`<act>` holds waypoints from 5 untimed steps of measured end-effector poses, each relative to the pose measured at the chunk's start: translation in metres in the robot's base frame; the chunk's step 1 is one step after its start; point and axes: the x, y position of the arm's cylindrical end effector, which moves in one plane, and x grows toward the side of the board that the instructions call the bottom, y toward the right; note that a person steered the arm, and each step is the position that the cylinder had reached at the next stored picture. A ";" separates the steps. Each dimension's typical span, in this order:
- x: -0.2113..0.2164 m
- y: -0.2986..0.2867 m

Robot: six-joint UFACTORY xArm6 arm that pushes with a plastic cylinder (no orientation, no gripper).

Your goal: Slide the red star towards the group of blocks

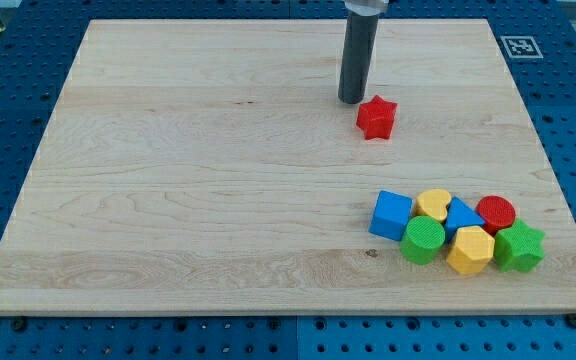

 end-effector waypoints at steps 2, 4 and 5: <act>0.034 0.095; 0.010 0.091; 0.007 0.064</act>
